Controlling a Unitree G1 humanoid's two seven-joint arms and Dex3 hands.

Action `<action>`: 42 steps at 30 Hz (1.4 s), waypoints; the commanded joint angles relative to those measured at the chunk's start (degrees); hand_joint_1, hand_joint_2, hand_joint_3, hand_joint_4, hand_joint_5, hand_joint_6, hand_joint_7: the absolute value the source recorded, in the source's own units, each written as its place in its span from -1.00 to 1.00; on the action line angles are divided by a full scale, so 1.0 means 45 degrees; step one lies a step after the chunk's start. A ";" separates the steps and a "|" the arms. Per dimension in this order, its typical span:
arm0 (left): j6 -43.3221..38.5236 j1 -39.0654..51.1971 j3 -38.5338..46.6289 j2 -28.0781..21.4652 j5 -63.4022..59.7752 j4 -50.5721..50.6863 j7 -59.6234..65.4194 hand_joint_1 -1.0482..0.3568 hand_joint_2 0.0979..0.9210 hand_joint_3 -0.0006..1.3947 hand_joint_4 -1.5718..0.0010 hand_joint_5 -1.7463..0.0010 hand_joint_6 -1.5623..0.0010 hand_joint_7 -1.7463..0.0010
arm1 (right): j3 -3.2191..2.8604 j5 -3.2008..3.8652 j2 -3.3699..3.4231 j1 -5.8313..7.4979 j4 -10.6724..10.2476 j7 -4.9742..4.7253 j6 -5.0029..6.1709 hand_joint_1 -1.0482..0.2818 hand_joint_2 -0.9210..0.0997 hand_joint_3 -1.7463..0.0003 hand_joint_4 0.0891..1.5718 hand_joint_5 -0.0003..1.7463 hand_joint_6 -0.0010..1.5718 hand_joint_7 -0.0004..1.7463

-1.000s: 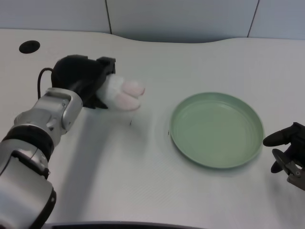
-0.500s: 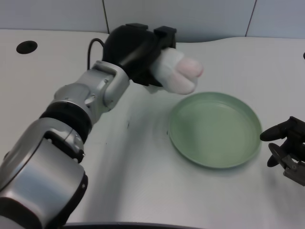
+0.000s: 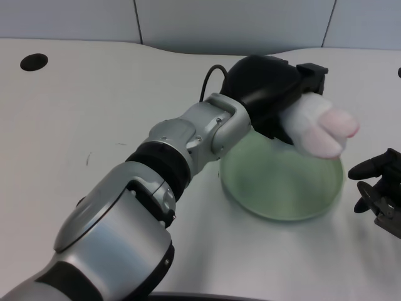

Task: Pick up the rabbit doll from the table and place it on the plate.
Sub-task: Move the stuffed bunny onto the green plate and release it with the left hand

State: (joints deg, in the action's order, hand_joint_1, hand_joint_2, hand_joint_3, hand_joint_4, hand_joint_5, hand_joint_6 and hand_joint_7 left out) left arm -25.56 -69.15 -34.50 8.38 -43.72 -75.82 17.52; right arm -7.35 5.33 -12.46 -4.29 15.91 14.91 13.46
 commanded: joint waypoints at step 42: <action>0.2433 0.0221 -0.1874 0.0097 -0.1154 -0.0389 -0.2032 -0.69 0.95 -0.99 1.00 0.95 0.91 0.98 | -0.0092 0.0191 -0.0073 0.0165 -0.0030 0.0053 0.0441 0.19 -1.00 0.43 -0.50 0.87 -0.53 0.54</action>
State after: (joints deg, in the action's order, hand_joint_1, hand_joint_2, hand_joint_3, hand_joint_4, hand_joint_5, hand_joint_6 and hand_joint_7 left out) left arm -14.80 -66.98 -42.64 9.00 -48.52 -77.43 9.07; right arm -6.75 5.43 -12.35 -3.88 15.34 15.16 14.65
